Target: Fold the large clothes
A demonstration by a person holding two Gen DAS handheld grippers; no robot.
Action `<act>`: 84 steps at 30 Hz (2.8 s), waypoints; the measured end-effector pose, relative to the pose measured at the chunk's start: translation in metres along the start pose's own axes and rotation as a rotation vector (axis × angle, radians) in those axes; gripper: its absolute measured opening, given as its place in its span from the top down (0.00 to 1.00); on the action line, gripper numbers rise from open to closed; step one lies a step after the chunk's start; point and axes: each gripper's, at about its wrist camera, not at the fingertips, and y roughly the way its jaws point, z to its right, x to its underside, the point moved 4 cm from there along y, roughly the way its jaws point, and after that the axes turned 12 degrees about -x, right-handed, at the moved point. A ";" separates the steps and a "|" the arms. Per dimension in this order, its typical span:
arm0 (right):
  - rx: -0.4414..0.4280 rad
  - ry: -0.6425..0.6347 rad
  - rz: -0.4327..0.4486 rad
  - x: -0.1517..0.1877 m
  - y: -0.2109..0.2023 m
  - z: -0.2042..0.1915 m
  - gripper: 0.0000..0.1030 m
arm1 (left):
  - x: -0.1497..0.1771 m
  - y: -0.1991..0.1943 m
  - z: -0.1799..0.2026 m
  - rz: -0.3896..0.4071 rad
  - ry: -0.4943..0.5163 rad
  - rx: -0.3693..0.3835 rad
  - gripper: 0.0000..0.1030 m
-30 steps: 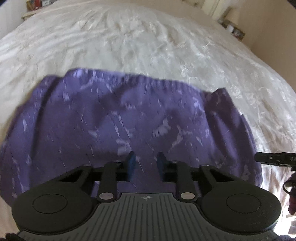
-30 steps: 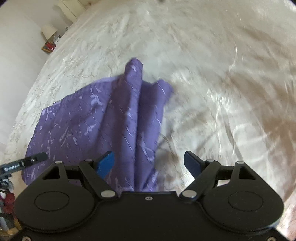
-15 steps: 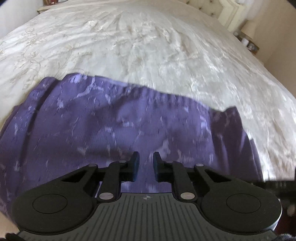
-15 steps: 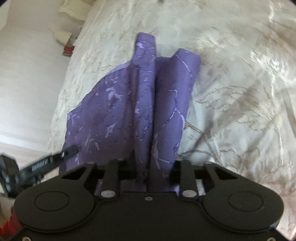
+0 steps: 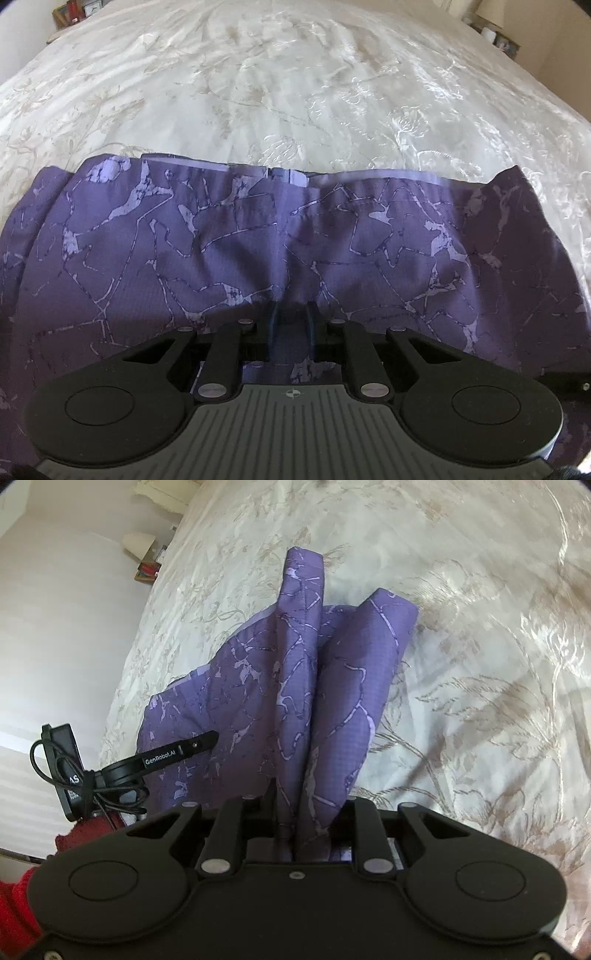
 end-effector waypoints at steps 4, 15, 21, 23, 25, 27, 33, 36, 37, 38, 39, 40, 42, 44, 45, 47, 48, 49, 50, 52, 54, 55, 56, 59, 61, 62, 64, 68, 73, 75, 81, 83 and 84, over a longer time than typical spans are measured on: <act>0.000 -0.004 -0.008 -0.002 -0.004 -0.008 0.73 | 0.010 -0.030 -0.003 0.047 -0.033 0.029 0.85; 0.019 -0.027 -0.012 -0.005 -0.009 -0.026 0.73 | 0.091 -0.065 -0.010 0.025 -0.059 0.068 0.84; 0.055 -0.091 0.006 -0.001 -0.006 -0.063 0.75 | 0.091 -0.045 -0.017 -0.008 -0.056 0.117 0.85; 0.050 -0.119 0.015 0.000 -0.003 -0.084 0.75 | 0.087 -0.044 -0.023 -0.021 -0.048 0.149 0.85; 0.047 -0.150 0.020 -0.001 0.000 -0.108 0.75 | 0.084 -0.049 -0.032 -0.024 -0.044 0.171 0.84; 0.034 -0.176 0.024 -0.001 0.005 -0.133 0.75 | 0.083 -0.057 -0.046 -0.021 -0.055 0.160 0.84; 0.021 -0.248 -0.010 0.004 0.043 -0.204 0.75 | 0.091 -0.089 -0.118 0.031 -0.157 0.164 0.77; 0.030 -0.301 -0.064 0.012 0.081 -0.234 0.75 | 0.097 -0.098 -0.155 0.049 -0.182 0.123 0.77; 0.039 -0.323 -0.084 0.014 0.095 -0.243 0.75 | 0.096 -0.100 -0.166 0.050 -0.192 0.110 0.77; 0.048 -0.344 -0.103 0.018 0.111 -0.251 0.75 | 0.098 -0.100 -0.179 0.050 -0.202 0.095 0.77; 0.056 -0.357 -0.124 0.021 0.128 -0.257 0.75 | 0.100 -0.101 -0.191 0.048 -0.211 0.081 0.77; 0.059 -0.358 -0.144 0.024 0.143 -0.259 0.75 | 0.102 -0.101 -0.202 0.047 -0.220 0.069 0.77; 0.068 -0.351 -0.176 0.030 0.176 -0.264 0.75 | 0.105 -0.099 -0.221 0.035 -0.233 0.051 0.77; 0.083 -0.348 -0.203 0.036 0.206 -0.265 0.74 | 0.104 -0.095 -0.234 0.025 -0.243 0.037 0.77; 0.096 -0.346 -0.218 0.040 0.221 -0.265 0.74 | 0.105 -0.094 -0.240 0.018 -0.246 0.032 0.77; 0.126 -0.358 -0.253 0.046 0.248 -0.263 0.73 | 0.107 -0.092 -0.252 0.010 -0.252 0.026 0.77; 0.140 -0.368 -0.268 0.050 0.259 -0.263 0.72 | 0.109 -0.092 -0.256 0.008 -0.255 0.024 0.77; 0.157 -0.383 -0.282 0.055 0.270 -0.262 0.71 | 0.111 -0.092 -0.259 0.007 -0.257 0.023 0.77; 0.174 -0.400 -0.298 0.059 0.280 -0.261 0.66 | 0.110 -0.092 -0.262 0.006 -0.257 0.022 0.77; 0.188 -0.449 -0.338 0.070 0.300 -0.263 0.55 | 0.110 -0.093 -0.270 0.009 -0.250 0.023 0.77; 0.152 -0.478 -0.346 0.077 0.309 -0.266 0.43 | 0.105 -0.095 -0.273 0.015 -0.241 0.027 0.77; 0.122 -0.476 -0.337 0.077 0.309 -0.270 0.39 | 0.102 -0.098 -0.274 0.025 -0.237 0.032 0.77; 0.086 -0.471 -0.323 0.077 0.304 -0.272 0.38 | 0.099 -0.101 -0.274 0.038 -0.234 0.039 0.77; -0.051 -0.443 -0.260 0.068 0.276 -0.280 0.38 | 0.090 -0.115 -0.278 0.079 -0.224 0.059 0.77; -0.095 -0.431 -0.198 0.059 0.258 -0.286 0.38 | 0.081 -0.126 -0.278 0.115 -0.213 0.072 0.77; -0.107 -0.422 -0.151 0.052 0.243 -0.286 0.38 | 0.073 -0.132 -0.277 0.138 -0.204 0.080 0.76; -0.094 -0.399 -0.072 0.039 0.221 -0.281 0.38 | 0.063 -0.137 -0.274 0.172 -0.191 0.102 0.74; 0.008 -0.366 0.007 0.026 0.185 -0.254 0.38 | 0.041 -0.139 -0.254 0.209 -0.147 0.187 0.70; 0.121 -0.348 0.003 0.036 0.169 -0.226 0.38 | 0.041 -0.127 -0.216 0.187 -0.005 0.248 0.65; 0.150 -0.357 -0.010 0.049 0.162 -0.217 0.38 | 0.052 -0.116 -0.207 0.124 0.029 0.204 0.65; 0.171 -0.378 -0.065 0.075 0.156 -0.210 0.38 | 0.078 -0.112 -0.204 0.069 0.069 0.218 0.63; 0.172 -0.371 -0.077 0.080 0.160 -0.207 0.38 | 0.077 -0.110 -0.200 0.045 0.113 0.247 0.67; 0.177 -0.374 -0.083 0.083 0.159 -0.205 0.38 | 0.076 -0.106 -0.198 0.015 0.119 0.286 0.77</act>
